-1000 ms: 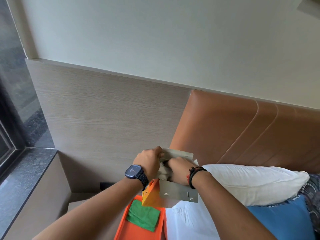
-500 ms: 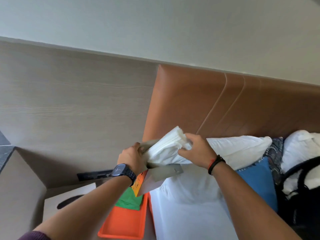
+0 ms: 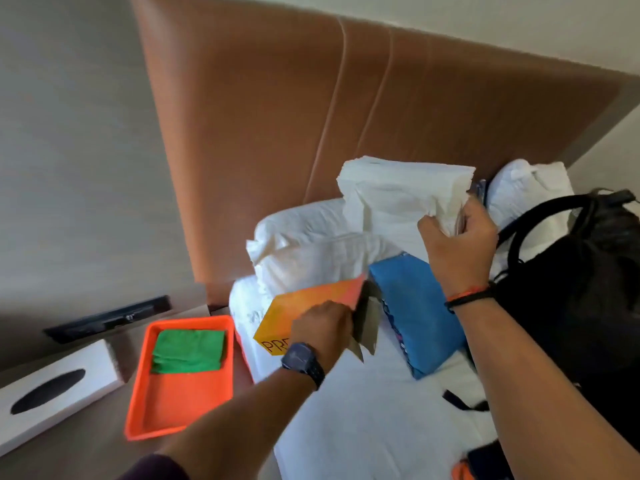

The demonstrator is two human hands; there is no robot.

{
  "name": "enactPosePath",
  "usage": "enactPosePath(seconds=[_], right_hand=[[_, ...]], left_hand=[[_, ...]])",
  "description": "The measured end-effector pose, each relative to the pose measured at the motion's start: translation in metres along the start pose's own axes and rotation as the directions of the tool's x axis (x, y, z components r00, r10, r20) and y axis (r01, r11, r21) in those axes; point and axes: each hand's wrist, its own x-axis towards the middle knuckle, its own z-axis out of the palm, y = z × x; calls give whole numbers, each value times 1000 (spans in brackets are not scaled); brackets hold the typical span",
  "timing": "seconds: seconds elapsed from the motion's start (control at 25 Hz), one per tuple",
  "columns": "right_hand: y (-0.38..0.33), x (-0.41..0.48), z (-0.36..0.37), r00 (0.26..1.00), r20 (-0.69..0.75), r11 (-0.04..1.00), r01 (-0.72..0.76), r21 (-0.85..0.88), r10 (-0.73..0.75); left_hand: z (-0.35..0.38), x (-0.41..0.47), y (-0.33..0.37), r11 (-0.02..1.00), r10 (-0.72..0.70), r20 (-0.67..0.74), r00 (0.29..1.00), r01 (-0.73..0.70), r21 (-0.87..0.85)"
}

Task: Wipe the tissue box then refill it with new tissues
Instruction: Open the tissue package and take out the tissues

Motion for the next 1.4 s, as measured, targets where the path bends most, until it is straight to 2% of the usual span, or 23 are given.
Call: enactPosePath(seconds=[0.12,0.16,0.24,0.28,0.36,0.44,0.48,0.52,0.56,0.6,0.64,0.68,0.72,0.76,0.84,0.88,0.92,1.0,1.08,1.16,1.24,1.32,1.4], right_hand=[[51,-33,-1,998,59,999,-7,-47,10],[67,-47,1,996,88,998,-12,-57,17],[99,-73,5,985,164,996,-46,-73,58],[115,-86,8,976,198,992,-66,-105,86],[138,-109,11,958,261,984,-76,-158,116],[151,-125,14,934,325,985,-106,-137,146],[154,-131,16,921,356,985,-121,-124,158],[156,-134,18,912,375,984,-134,-118,169],[157,-136,22,907,381,983,-146,-111,178],[156,-137,29,905,385,983,-155,-102,183],[151,-137,41,902,393,984,-157,-87,179],[144,-136,56,896,411,986,-153,-70,169],[133,-135,74,889,437,990,-129,-49,137],[118,-135,99,880,470,997,-76,-13,73],[89,-139,148,838,535,994,94,59,-110],[78,-141,169,801,566,981,174,90,-194],[67,-146,192,765,593,967,220,126,-251],[52,-163,226,717,641,961,222,163,-274],[49,-183,250,670,705,973,159,169,-232],[58,-203,270,613,773,986,60,158,-162],[79,-222,281,579,809,993,9,119,-102],[110,-243,296,570,819,998,29,61,-67],[150,-266,311,563,825,992,126,-20,-56]], left_hand=[[94,-23,15,978,169,255,952,-194,77],[123,-33,16,965,217,331,918,-253,68],[172,-58,20,949,274,521,808,-316,-10],[197,-70,22,935,299,554,777,-355,-6],[230,-86,25,903,327,530,782,-424,68],[243,-95,22,937,255,632,732,-349,26],[241,-96,14,969,206,690,694,-242,-46],[234,-95,5,986,155,695,702,-69,-150],[220,-92,-7,949,80,650,756,140,-281],[198,-87,-22,832,-48,598,800,363,-419],[171,-78,-40,644,-211,545,811,535,-547],[144,-67,-58,425,-337,532,777,630,-651],[115,-57,-79,199,-386,558,735,656,-728],[81,-47,-104,2,-386,583,715,632,-775],[13,-37,-151,-275,-359,559,747,488,-828],[-14,-36,-173,-372,-368,526,767,398,-839],[-42,-39,-200,-414,-416,479,773,308,-857],[-86,-45,-251,-390,-514,398,760,206,-897],[-110,-50,-294,-365,-521,397,756,223,-904],[-114,-57,-328,-362,-464,463,755,316,-877],[-101,-64,-354,-275,-439,518,734,439,-855],[-76,-72,-386,-147,-488,534,690,538,-830],[-43,-80,-415,-60,-579,531,619,617,-785]])
